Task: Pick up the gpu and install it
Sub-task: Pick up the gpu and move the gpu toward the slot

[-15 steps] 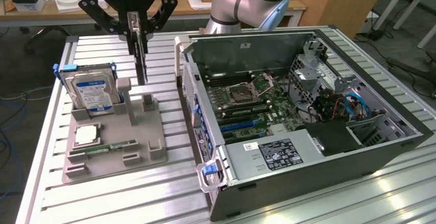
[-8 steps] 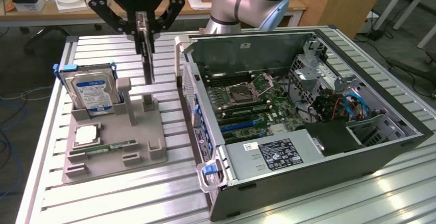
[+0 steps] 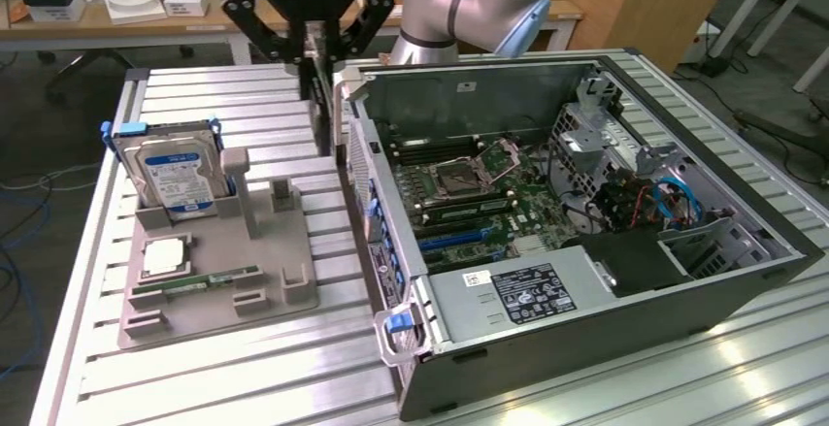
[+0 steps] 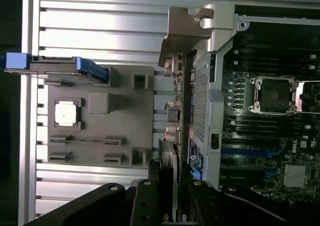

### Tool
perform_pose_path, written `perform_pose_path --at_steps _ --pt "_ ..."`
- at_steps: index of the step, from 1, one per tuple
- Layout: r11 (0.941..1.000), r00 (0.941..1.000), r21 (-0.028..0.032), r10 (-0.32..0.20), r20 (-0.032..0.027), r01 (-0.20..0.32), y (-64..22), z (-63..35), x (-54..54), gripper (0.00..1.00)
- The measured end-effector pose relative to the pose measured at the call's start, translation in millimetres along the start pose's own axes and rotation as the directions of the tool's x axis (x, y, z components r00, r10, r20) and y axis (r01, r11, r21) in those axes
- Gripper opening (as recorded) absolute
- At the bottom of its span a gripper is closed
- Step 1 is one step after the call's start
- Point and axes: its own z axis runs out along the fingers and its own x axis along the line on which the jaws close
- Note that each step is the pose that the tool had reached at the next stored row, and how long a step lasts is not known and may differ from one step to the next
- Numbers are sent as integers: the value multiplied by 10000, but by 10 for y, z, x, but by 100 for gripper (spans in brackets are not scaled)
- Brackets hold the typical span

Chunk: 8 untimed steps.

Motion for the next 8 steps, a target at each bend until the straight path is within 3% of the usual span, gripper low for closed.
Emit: perform_pose_path --at_steps 8 --pt "10000 10000 0 -11 0 11 -12 2 -364 26"
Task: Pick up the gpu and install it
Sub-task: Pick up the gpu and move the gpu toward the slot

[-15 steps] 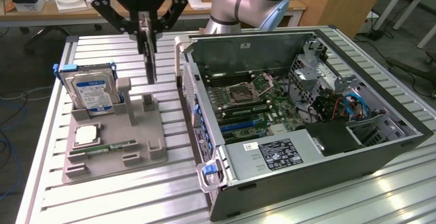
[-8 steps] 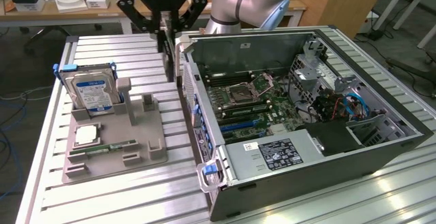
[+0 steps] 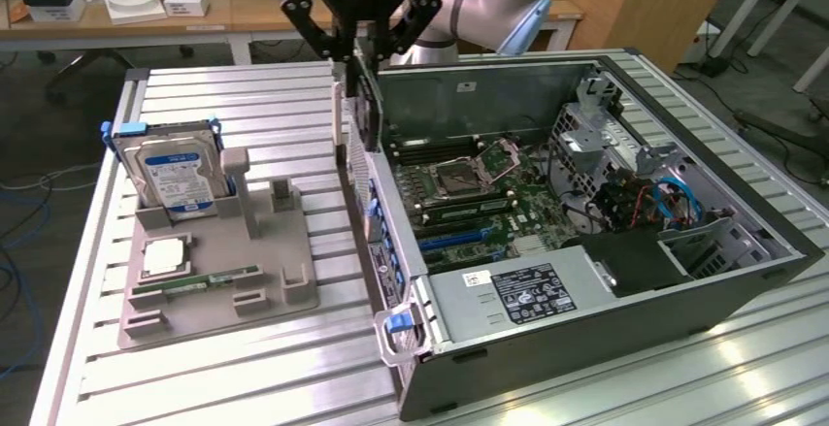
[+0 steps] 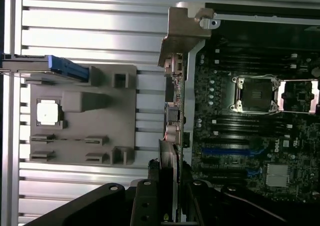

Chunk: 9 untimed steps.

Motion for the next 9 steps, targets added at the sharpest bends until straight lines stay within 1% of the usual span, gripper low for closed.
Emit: perform_pose_path --at_steps 6,9 --pt "10000 10000 0 -11 0 11 -8 4 -247 26" --pt "10000 10000 0 -22 -1 22 -11 7 -347 26"
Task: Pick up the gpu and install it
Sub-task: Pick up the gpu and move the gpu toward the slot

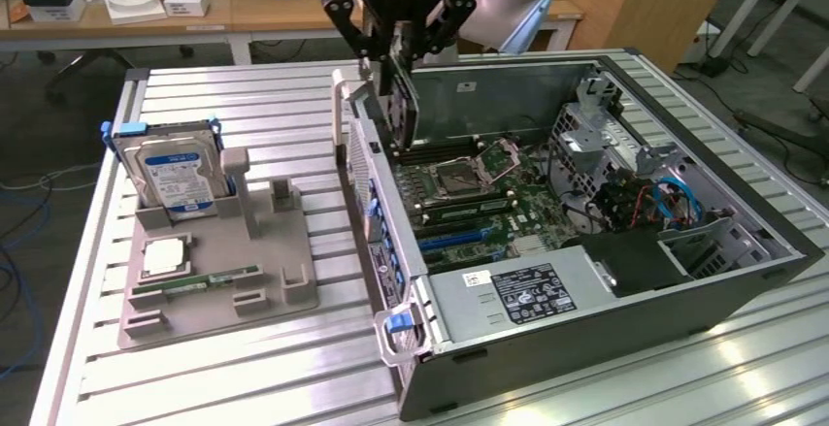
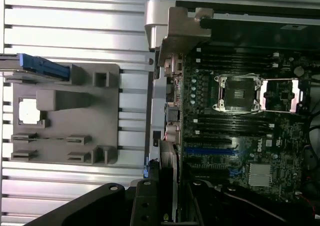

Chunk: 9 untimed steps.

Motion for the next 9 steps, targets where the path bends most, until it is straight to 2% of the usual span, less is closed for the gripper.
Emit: perform_pose_path --at_steps 5,9 --pt "10000 10000 0 -13 0 13 -4 14 -103 26" --pt "10000 10000 1 -15 -1 15 -9 24 -242 26"
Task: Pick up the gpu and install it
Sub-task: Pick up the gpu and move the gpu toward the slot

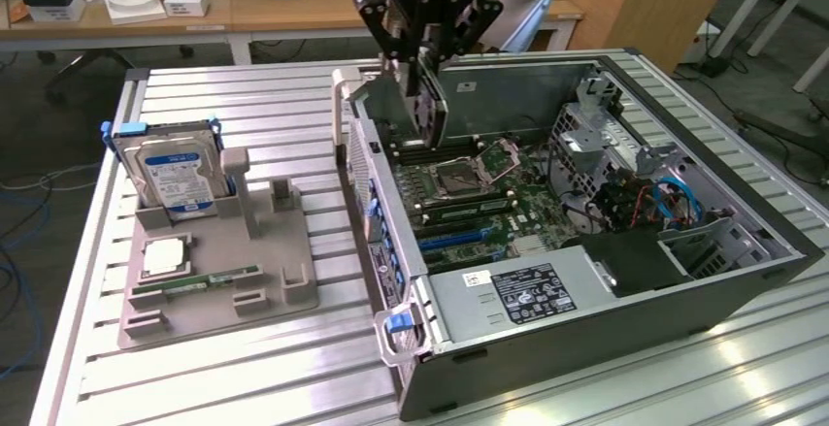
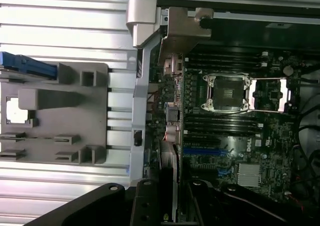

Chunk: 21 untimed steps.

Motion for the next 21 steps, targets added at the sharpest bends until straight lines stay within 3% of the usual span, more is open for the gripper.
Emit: perform_pose_path --at_steps 21 --pt "10000 10000 -1 0 2 0 -33 20 -898 26"
